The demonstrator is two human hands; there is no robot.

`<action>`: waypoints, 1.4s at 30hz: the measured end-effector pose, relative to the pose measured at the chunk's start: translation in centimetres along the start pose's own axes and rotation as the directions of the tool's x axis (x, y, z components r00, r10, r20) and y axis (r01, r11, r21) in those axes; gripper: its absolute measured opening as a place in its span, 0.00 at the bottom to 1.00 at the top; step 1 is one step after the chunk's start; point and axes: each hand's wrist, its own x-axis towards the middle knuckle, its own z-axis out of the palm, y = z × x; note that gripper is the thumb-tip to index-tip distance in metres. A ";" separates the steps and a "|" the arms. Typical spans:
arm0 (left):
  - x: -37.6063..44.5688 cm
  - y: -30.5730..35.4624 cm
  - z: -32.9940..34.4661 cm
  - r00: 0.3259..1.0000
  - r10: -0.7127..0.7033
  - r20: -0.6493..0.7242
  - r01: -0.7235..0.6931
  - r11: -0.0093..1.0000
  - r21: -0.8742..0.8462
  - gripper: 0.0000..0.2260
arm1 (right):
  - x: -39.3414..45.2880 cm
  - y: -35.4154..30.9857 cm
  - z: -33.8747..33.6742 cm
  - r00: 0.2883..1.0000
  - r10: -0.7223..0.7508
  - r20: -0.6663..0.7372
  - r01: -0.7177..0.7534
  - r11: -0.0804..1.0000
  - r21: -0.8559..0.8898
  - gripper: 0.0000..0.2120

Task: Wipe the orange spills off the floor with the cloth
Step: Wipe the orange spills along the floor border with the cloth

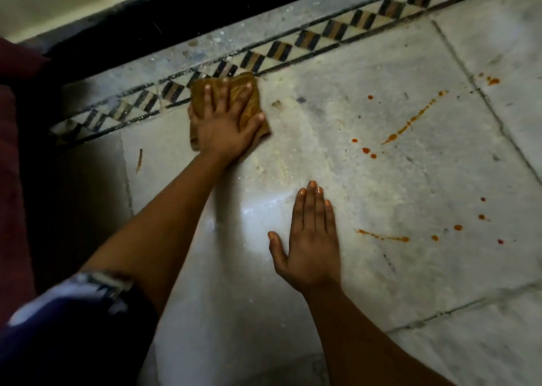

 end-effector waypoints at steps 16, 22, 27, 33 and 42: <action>-12.7 1.2 -0.3 0.928 0.343 0.143 -0.342 0.939 -0.036 0.40 | -7.0 8.5 -5.7 0.997 -0.001 -0.082 -0.003 0.999 -0.039 0.36; -15.6 9.0 1.0 0.916 0.371 0.149 -0.377 0.926 0.014 0.40 | -11.6 16.3 -7.3 0.935 0.300 -0.190 -0.323 0.941 -0.105 0.35; -20.4 11.7 3.0 0.806 0.583 0.101 -0.587 0.809 0.021 0.33 | -12.4 18.6 -7.3 0.904 0.375 -0.203 -0.401 0.910 -0.105 0.38; -16.9 15.4 1.9 0.828 0.528 0.190 -0.537 0.844 -0.005 0.33 | -12.1 18.8 -6.9 0.901 0.391 -0.186 -0.415 0.903 -0.112 0.38; -21.2 15.4 3.2 0.678 0.729 0.092 -0.732 0.681 -0.008 0.27 | -12.0 18.9 -6.7 0.897 0.388 -0.211 -0.415 0.904 -0.103 0.38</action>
